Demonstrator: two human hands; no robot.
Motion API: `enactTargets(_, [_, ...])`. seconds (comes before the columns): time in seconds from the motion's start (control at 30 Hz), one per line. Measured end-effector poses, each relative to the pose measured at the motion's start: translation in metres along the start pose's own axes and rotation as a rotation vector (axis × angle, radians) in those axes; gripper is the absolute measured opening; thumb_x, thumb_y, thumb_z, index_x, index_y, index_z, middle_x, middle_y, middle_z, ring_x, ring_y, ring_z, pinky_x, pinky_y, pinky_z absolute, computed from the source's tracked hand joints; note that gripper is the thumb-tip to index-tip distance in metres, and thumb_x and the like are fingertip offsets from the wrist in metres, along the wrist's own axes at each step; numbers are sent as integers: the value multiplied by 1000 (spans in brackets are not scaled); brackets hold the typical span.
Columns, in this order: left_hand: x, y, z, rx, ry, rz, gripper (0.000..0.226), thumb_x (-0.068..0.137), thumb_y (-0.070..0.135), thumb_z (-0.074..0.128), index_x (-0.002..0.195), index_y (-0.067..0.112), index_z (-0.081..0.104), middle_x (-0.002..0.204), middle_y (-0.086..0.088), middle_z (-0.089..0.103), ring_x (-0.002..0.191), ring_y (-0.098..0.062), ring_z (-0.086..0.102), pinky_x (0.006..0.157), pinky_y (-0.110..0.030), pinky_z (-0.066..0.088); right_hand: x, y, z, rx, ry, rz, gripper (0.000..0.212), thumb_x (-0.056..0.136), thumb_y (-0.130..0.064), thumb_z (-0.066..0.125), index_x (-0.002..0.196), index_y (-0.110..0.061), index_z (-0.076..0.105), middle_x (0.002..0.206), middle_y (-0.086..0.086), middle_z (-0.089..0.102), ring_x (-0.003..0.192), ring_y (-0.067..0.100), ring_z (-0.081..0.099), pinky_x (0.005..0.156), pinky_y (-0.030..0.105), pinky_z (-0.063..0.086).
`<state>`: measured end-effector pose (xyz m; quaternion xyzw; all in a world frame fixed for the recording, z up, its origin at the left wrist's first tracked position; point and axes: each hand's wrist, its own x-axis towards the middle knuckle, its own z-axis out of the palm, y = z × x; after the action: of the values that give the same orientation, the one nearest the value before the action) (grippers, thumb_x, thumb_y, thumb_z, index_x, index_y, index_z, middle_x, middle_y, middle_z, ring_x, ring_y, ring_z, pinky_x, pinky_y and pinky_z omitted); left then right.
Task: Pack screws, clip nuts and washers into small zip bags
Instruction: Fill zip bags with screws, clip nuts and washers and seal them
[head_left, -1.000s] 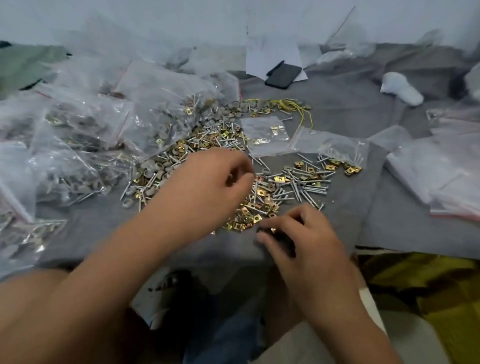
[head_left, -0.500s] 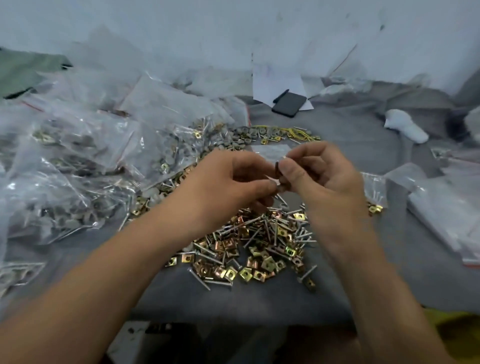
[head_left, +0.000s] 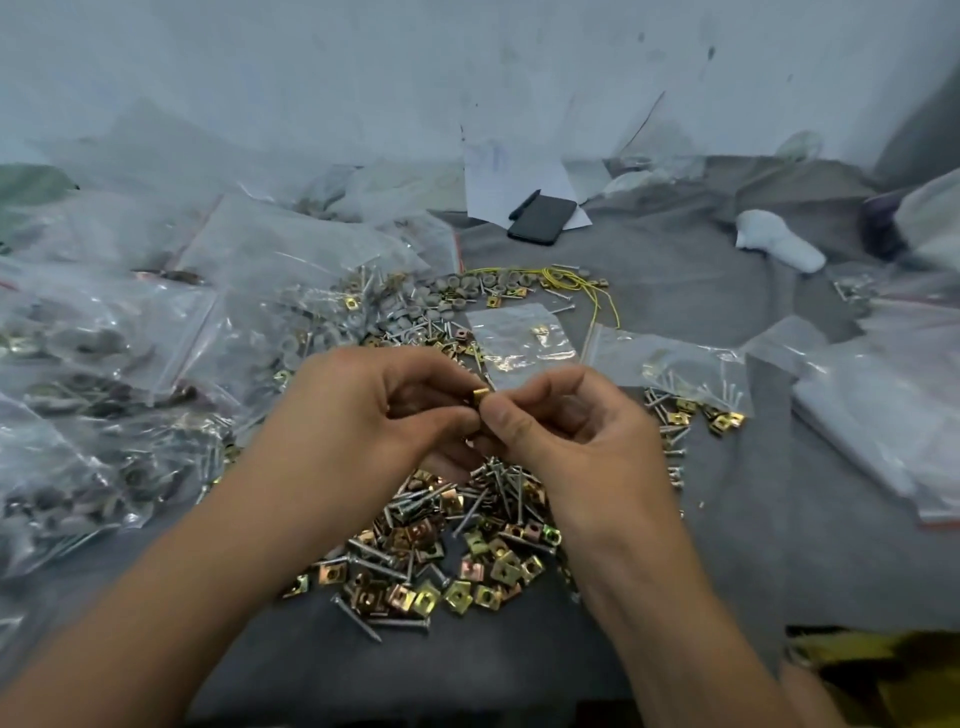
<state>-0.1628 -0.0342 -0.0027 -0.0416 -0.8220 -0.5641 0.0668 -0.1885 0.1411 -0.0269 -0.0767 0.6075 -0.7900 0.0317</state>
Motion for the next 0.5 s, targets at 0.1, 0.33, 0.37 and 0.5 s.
enactTargets(0.1, [2, 5, 7, -97, 14, -76, 21, 93, -5, 73, 96, 14, 80, 82, -12, 81, 76, -30, 81, 68, -35, 67, 2, -2, -5, -57, 15, -29, 21, 80, -3, 85, 89, -8, 67, 84, 6, 79, 80, 22, 78, 73, 29, 62])
enactTargets(0.33, [3, 7, 30, -243, 44, -230, 13, 92, -12, 71, 92, 0, 78, 82, -19, 79, 75, -34, 80, 64, -38, 67, -5, 2, -13, -536, 120, -220, 38, 84, -10, 83, 80, -31, 52, 81, -6, 73, 77, 11, 72, 73, 44, 61])
enactTargets(0.37, [2, 7, 30, -230, 34, -239, 11, 92, -11, 71, 93, -2, 77, 82, -19, 79, 75, -34, 80, 65, -39, 67, -4, 1, -15, -643, 112, -247, 38, 84, -12, 84, 80, -32, 51, 80, -8, 72, 76, 9, 70, 70, 44, 60])
enactTargets(0.5, [0, 14, 32, -287, 12, -241, 6, 92, -13, 70, 94, -8, 73, 80, -25, 77, 73, -39, 79, 64, -41, 67, -3, -9, -25, -652, 76, -203, 38, 83, -12, 85, 79, -30, 52, 79, -7, 74, 72, 11, 71, 68, 45, 62])
